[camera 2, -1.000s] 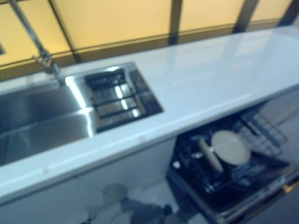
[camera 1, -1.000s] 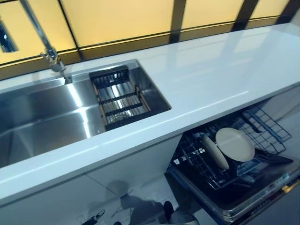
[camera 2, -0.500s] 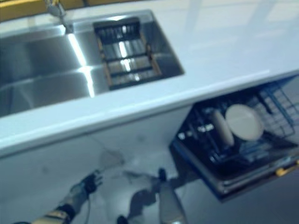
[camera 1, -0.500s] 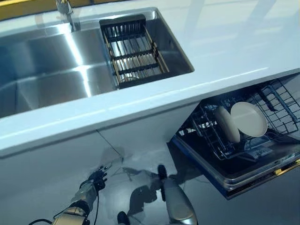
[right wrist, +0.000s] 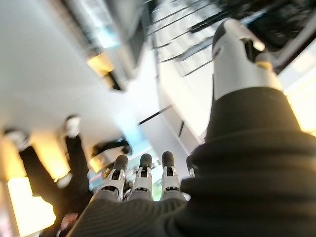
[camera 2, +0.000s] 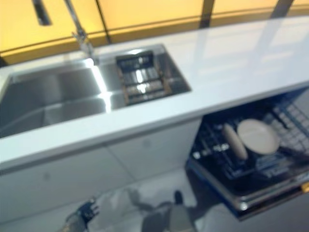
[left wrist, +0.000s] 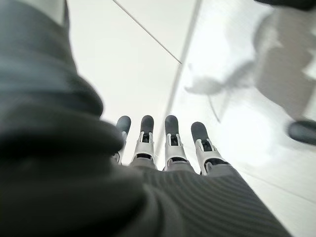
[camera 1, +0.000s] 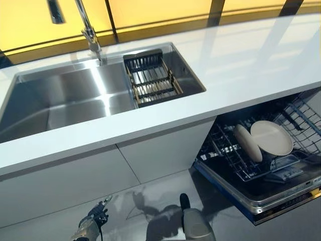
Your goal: Take plates into dishwasher
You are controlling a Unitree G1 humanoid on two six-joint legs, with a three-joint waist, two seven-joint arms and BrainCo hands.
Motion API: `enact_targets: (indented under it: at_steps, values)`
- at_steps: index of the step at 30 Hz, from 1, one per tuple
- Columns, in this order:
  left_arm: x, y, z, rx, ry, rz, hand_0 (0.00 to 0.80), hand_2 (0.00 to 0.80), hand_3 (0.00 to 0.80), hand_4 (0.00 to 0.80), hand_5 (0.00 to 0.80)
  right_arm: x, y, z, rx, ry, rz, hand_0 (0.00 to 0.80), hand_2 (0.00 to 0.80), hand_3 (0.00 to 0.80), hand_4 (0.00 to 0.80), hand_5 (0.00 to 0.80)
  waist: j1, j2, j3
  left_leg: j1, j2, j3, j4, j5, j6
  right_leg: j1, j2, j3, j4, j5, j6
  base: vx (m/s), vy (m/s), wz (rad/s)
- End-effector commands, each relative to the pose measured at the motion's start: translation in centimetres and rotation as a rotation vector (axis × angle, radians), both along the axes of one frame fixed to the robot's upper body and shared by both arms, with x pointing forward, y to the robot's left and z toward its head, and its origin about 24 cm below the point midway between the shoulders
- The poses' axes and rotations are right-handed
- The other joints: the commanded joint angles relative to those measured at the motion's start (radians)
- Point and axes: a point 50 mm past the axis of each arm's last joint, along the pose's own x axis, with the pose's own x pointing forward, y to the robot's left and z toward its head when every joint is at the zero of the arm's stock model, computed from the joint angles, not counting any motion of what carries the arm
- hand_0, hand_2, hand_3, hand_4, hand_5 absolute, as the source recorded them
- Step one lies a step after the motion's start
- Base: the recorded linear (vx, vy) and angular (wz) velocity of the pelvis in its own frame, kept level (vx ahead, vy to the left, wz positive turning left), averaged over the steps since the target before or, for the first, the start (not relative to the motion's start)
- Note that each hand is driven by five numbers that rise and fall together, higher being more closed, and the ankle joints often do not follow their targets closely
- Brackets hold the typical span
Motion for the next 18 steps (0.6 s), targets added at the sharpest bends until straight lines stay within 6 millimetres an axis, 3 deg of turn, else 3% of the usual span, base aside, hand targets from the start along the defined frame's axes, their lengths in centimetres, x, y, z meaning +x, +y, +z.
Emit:
enact_targets:
  at_steps: [1, 3, 4, 7, 8, 9, 10, 11, 12, 13, 15, 18]
  values:
    - [-0.1, 3.6, 1.4, 0.125, 0.024, -0.077, 0.0, 0.0, 0.0, 0.0, 0.0, -1.4, -0.1, -1.4, 0.033, 0.071, -0.02, 0.0, 0.0, 0.0, 0.0, 0.0, 0.026, -0.061, -0.01, 0.036, -0.069, 0.075, 0.047, -0.053, 0.118, -0.143, -0.02, -0.137, -0.063, 0.111, 0.059, -0.425, -0.008, -0.74]
    - [-1.5, 4.9, 1.4, 0.139, 0.069, -0.059, 0.0, 0.0, 0.0, 0.0, 0.0, -2.6, -0.1, -2.3, 0.05, 0.098, -0.037, 0.0, 0.0, 0.0, 0.0, 0.0, 0.045, -0.047, -0.018, 0.005, -0.071, 0.08, -0.018, 0.008, 0.135, -0.131, -0.019, -0.078, 0.155, 0.109, 0.047, -0.445, 0.01, -0.72]
    - [-2.5, 5.6, 1.3, 0.14, 0.11, -0.045, 0.0, 0.0, 0.0, 0.0, 0.0, -3.0, 0.1, -2.9, 0.077, 0.097, -0.049, 0.0, 0.0, 0.0, 0.0, 0.0, 0.057, -0.024, -0.023, -0.025, -0.053, 0.079, -0.054, 0.061, 0.139, -0.135, -0.012, -0.04, 0.266, 0.071, 0.038, -0.462, -0.04, -0.27]
    - [-5.3, 6.6, 0.9, 0.131, 0.171, 0.004, 0.0, 0.0, 0.0, 0.0, 0.0, -2.7, 1.2, -5.0, 0.145, 0.086, -0.036, 0.0, 0.0, 0.0, 0.0, 0.0, 0.112, 0.013, -0.059, -0.118, -0.018, 0.043, -0.095, 0.154, 0.139, -0.01, -0.015, -0.01, 0.272, -0.044, 0.001, -0.424, -0.102, -0.07]
    - [-5.3, 6.6, 0.9, 0.131, 0.171, 0.004, 0.0, 0.0, 0.0, 0.0, 0.0, -2.7, 1.2, -5.0, 0.146, 0.086, -0.036, 0.0, 0.0, 0.0, 0.0, 0.0, 0.112, 0.013, -0.06, -0.119, -0.018, 0.043, -0.095, 0.154, 0.139, -0.01, -0.015, -0.01, 0.271, -0.043, 0.001, -0.388, -0.225, -0.26]
    - [-6.6, 7.1, 0.8, 0.127, 0.197, 0.038, 0.0, 0.0, 0.0, 0.0, 0.0, -2.7, 1.9, -6.5, 0.185, 0.09, -0.039, 0.0, 0.0, 0.0, 0.0, 0.0, 0.146, 0.005, -0.093, -0.186, -0.02, 0.004, -0.072, 0.159, 0.151, 0.094, -0.023, 0.049, 0.21, -0.1, -0.004, -0.292, -0.209, -0.34]
    - [-6.6, 7.2, 0.9, 0.129, 0.199, 0.038, 0.0, 0.0, 0.0, 0.0, 0.0, -2.7, 2.0, -6.7, 0.189, 0.09, -0.043, 0.0, 0.0, 0.0, 0.0, 0.0, 0.147, 0.001, -0.095, -0.197, -0.02, 0.001, -0.062, 0.155, 0.152, 0.098, -0.02, 0.056, 0.206, -0.107, -0.002, -0.378, -0.282, -0.48]
    - [-6.6, 7.4, 0.9, 0.138, 0.198, 0.036, 0.0, 0.0, 0.0, 0.0, 0.0, -2.7, 2.2, -7.3, 0.2, 0.095, -0.052, 0.0, 0.0, 0.0, 0.0, 0.0, 0.157, -0.01, -0.102, -0.223, -0.02, -0.001, -0.03, 0.145, 0.153, 0.119, -0.019, 0.054, 0.178, -0.14, -0.002, -0.276, -0.228, -0.46]
    - [-6.4, 7.4, 1.0, 0.147, 0.175, 0.052, 0.0, 0.0, 0.0, 0.0, 0.0, -2.1, 2.6, -7.8, 0.212, 0.102, -0.048, 0.0, 0.0, 0.0, 0.0, 0.0, 0.187, -0.034, -0.103, -0.252, -0.005, 0.032, 0.03, 0.129, 0.142, 0.169, -0.036, -0.022, 0.072, -0.185, 0.005, -0.383, -0.319, -0.7]
    - [-6.0, 7.3, 1.0, 0.148, 0.155, 0.069, 0.0, 0.0, 0.0, 0.0, 0.0, -1.5, 2.9, -8.3, 0.225, 0.111, -0.036, 0.0, 0.0, 0.0, 0.0, 0.0, 0.205, -0.043, -0.099, -0.261, 0.013, 0.054, 0.04, 0.128, 0.131, 0.186, -0.037, -0.05, 0.03, -0.196, 0.019, -0.377, -0.318, -0.87]
    - [-4.8, 7.1, 1.3, 0.14, 0.121, 0.061, 0.0, 0.0, 0.0, 0.0, 0.0, -0.7, 3.5, -8.9, 0.264, 0.119, -0.029, 0.0, 0.0, 0.0, 0.0, 0.0, 0.208, -0.043, -0.095, -0.259, 0.033, 0.06, 0.015, 0.151, 0.12, 0.185, -0.009, -0.017, 0.026, -0.213, 0.028, -0.253, -0.223, -0.86]
    - [-2.9, 5.9, 1.4, 0.115, 0.067, -0.003, 0.0, 0.0, 0.0, 0.0, 0.0, -1.5, 3.6, -9.5, 0.291, 0.126, -0.033, 0.0, 0.0, 0.0, 0.0, 0.0, 0.199, -0.045, -0.103, -0.244, 0.029, 0.066, -0.047, 0.193, 0.108, 0.19, 0.005, -0.022, -0.005, -0.194, 0.033, -0.175, -0.158, -0.13]
